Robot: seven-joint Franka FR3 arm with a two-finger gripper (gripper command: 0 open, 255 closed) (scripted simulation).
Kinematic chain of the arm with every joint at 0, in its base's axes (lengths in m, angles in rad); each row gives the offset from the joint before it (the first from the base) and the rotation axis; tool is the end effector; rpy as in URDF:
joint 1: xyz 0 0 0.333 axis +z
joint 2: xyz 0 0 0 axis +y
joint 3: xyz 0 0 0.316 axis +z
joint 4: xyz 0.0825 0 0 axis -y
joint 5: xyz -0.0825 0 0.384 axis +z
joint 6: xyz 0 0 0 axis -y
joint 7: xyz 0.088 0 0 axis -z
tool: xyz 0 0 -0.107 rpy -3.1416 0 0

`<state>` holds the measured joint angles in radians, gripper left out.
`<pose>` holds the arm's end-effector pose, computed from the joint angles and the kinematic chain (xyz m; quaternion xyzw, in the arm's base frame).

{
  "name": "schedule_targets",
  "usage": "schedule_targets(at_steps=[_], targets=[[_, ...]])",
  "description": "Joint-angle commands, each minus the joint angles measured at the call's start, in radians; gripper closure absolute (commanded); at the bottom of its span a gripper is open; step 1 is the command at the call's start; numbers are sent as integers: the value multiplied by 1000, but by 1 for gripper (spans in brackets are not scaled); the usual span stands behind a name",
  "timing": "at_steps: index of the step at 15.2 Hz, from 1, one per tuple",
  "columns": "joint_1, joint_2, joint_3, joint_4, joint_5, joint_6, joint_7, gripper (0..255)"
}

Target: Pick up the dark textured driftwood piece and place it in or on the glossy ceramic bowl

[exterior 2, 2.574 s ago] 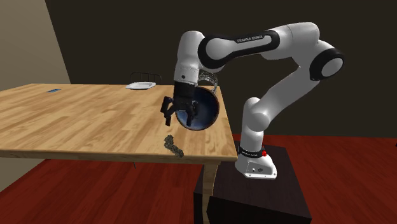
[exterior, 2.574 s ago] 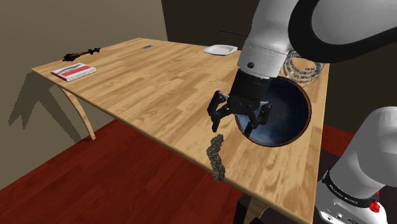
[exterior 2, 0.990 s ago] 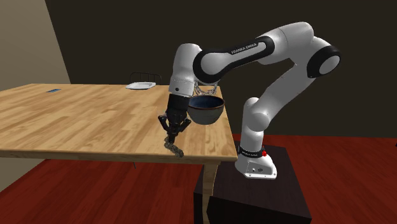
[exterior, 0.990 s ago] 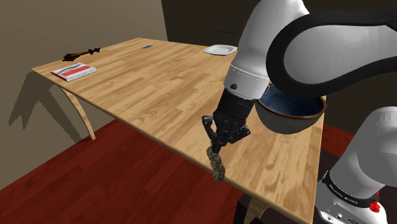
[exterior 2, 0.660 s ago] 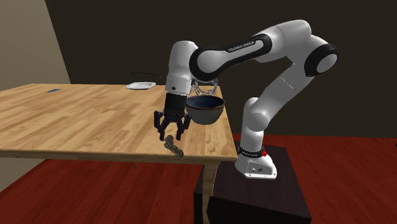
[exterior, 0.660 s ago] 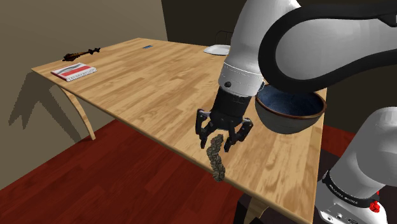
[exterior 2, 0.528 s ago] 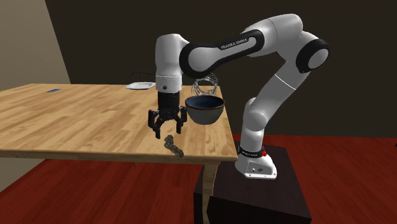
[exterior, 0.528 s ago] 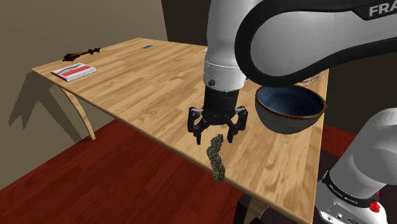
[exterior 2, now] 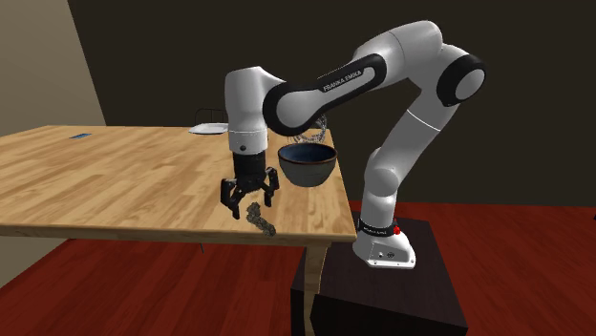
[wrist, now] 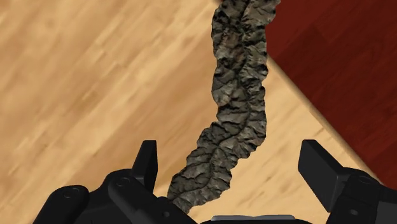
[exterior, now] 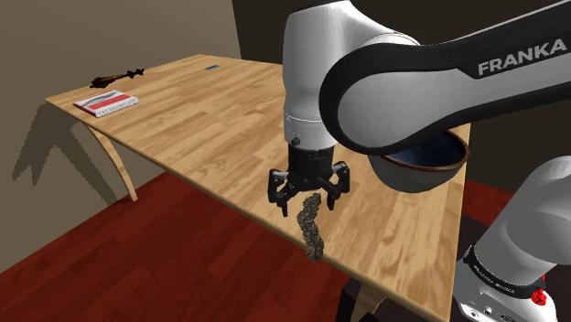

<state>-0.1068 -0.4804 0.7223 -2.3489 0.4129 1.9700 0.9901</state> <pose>0.3342 0.2894 0.4643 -0.9557 0.2922 0.0177 0.0316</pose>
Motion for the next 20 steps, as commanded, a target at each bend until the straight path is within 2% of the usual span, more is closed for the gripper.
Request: schedule_targets(at_steps=[1, 7, 8, 17, 20], targets=[[1, 0, 2, -8, 2, 8, -2, 0], [1, 0, 2, -8, 2, 8, -2, 0], [1, 0, 2, -8, 2, 8, -2, 255], [1, 0, 1, -8, 1, 9, -2, 255], [2, -11, -13, 23, -4, -34, 1, 255]])
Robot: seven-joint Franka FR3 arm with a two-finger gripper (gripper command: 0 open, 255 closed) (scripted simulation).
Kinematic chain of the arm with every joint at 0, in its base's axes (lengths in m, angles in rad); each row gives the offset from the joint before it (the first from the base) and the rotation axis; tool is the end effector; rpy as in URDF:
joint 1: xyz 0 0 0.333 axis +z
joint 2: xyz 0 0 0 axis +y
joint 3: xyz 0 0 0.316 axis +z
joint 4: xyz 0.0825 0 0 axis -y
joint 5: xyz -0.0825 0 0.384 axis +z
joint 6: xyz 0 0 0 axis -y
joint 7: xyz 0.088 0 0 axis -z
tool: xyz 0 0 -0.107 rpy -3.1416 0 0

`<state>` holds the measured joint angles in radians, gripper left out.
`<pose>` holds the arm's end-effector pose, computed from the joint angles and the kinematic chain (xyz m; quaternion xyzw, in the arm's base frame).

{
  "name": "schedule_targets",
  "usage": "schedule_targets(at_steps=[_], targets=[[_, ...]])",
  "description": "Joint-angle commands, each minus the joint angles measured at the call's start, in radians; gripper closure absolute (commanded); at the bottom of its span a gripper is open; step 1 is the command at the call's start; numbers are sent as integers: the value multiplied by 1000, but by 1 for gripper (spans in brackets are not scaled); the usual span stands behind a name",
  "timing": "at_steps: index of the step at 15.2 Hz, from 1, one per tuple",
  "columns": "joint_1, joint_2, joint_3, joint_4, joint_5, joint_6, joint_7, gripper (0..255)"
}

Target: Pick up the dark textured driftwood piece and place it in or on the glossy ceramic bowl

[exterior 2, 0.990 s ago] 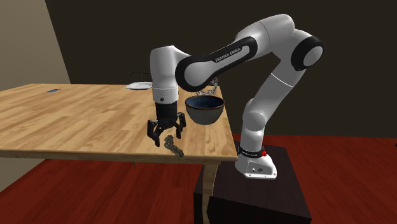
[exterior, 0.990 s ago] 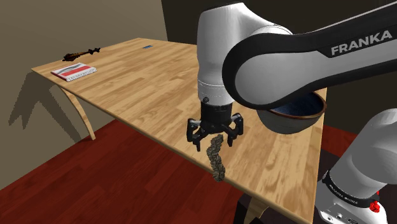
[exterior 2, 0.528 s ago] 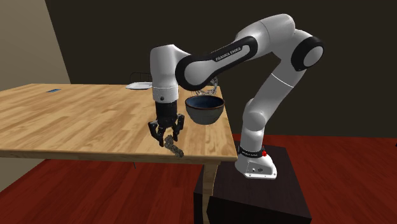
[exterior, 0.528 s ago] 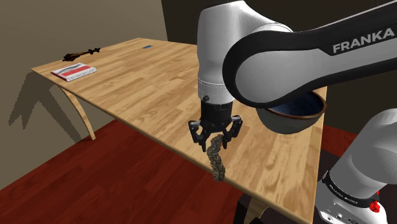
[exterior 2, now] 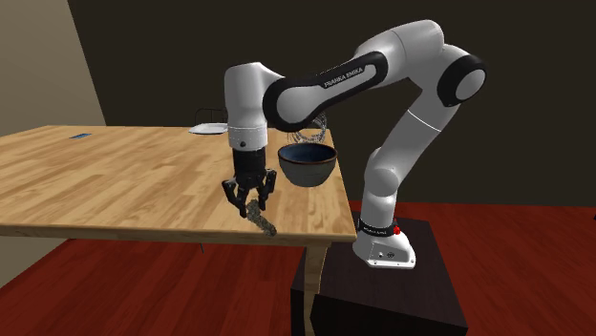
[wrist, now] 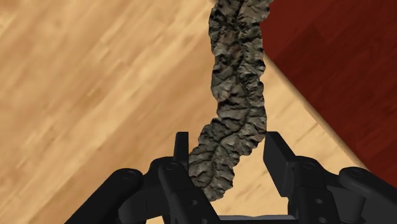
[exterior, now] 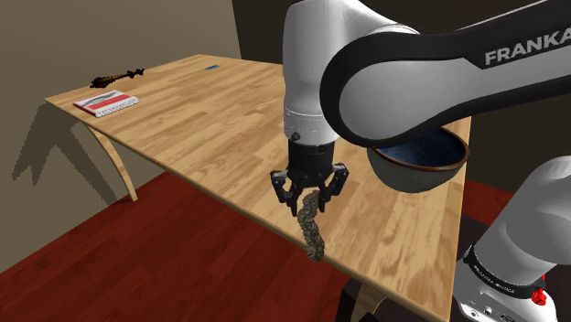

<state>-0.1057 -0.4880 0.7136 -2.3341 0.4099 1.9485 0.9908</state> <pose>0.3340 0.2891 0.4726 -0.9557 0.2922 0.0171 0.0317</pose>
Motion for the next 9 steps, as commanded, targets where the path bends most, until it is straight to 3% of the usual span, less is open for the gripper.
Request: schedule_targets(at_steps=[1, 9], targets=[[0, -7, -9, 19, -3, -26, 1, 255], [-3, -22, -41, 111, -19, -135, 10, 255]])
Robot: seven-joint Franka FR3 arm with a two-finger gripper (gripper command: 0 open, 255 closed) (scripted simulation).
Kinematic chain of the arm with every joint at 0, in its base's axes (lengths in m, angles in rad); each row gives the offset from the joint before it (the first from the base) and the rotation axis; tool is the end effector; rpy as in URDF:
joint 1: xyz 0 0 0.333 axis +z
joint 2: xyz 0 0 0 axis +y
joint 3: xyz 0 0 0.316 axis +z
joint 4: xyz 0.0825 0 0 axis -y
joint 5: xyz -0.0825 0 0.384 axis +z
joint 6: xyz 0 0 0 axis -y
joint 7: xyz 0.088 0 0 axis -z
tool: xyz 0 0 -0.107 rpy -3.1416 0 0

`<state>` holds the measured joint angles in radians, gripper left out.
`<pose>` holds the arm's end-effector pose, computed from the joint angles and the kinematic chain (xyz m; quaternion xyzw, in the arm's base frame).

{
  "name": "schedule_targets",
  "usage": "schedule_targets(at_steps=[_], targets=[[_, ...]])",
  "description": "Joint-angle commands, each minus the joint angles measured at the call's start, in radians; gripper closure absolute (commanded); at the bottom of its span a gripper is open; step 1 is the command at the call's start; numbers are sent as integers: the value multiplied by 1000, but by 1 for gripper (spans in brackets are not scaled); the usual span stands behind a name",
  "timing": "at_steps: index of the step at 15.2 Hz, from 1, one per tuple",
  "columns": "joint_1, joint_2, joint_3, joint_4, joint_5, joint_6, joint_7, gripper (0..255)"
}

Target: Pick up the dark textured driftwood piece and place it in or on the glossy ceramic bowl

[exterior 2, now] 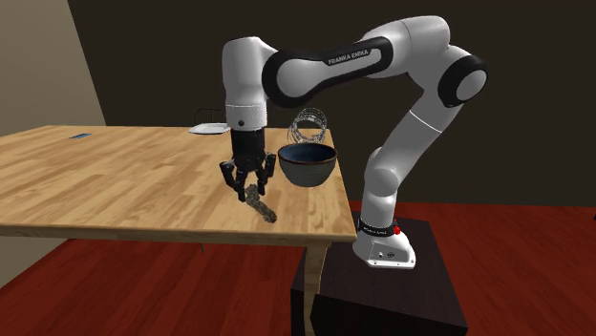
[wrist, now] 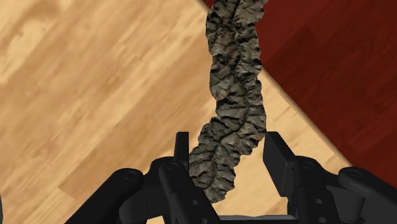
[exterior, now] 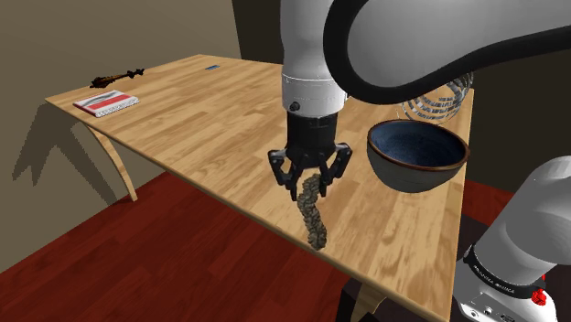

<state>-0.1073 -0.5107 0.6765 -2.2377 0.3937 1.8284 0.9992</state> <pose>0.3332 0.2890 0.5185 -0.9557 0.2921 0.0174 0.0317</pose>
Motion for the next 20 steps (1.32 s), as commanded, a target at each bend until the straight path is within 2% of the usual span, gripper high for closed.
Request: schedule_targets(at_steps=[1, 20], targets=[[-2, 0, -7, 27, -6, -28, 3, 255], [-24, 33, -53, 299, -51, -270, 41, 255]])
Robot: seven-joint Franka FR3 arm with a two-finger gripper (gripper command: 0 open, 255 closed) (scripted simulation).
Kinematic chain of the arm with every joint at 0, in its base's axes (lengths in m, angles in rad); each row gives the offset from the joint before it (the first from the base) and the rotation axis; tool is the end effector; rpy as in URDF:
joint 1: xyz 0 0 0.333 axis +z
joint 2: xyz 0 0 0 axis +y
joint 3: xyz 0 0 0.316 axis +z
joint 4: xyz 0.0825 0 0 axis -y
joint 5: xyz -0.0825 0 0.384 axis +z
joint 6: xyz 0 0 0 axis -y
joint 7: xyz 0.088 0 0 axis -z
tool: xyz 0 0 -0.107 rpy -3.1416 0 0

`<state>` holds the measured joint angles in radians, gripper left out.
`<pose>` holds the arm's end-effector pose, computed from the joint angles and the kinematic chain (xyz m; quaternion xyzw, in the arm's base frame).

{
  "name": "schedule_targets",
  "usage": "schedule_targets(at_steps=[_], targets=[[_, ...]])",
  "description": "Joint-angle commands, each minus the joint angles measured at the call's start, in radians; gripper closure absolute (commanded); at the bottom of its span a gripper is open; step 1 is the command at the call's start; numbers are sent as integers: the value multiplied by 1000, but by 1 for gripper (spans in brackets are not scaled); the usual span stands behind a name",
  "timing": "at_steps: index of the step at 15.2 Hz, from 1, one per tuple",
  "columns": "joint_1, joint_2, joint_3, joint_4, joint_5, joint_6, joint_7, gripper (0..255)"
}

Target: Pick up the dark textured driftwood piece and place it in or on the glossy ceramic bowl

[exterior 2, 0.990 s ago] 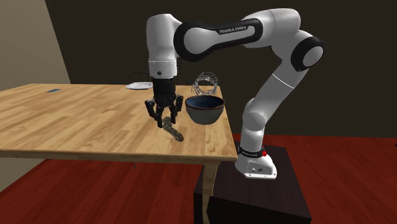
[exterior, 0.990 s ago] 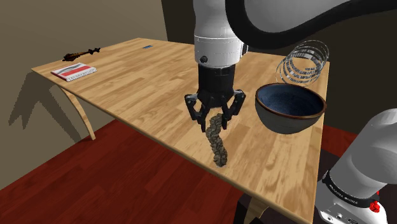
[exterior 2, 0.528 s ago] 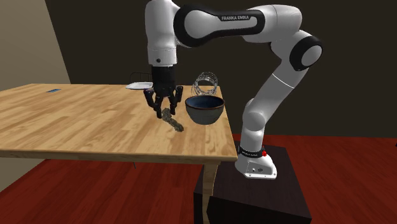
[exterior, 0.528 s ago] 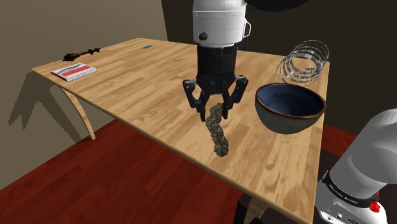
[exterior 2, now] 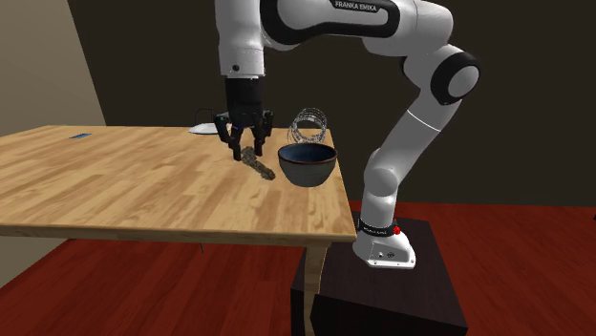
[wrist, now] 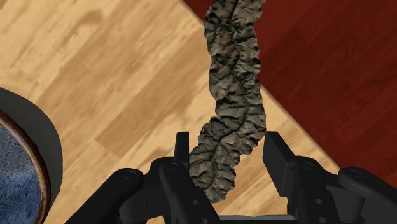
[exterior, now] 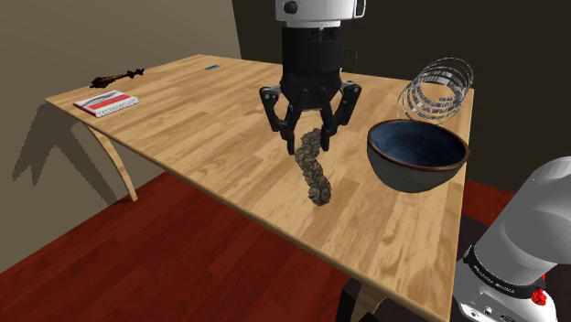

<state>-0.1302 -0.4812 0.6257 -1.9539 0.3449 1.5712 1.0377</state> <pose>0.3338 0.2892 0.6246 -0.9557 0.2920 0.0175 0.0317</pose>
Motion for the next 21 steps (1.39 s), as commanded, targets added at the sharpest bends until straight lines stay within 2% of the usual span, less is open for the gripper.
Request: schedule_targets(at_steps=[1, 9, 14, 20, 21], targets=[[-2, 5, -2, 21, -3, -17, 3, 255], [18, -198, -214, -155, -17, -93, -198, 255], [13, -289, -335, -231, -70, -139, -314, 255], [-9, -366, -481, -286, -164, -189, -456, 255], [-8, -372, -480, -304, -163, -177, -457, 255]])
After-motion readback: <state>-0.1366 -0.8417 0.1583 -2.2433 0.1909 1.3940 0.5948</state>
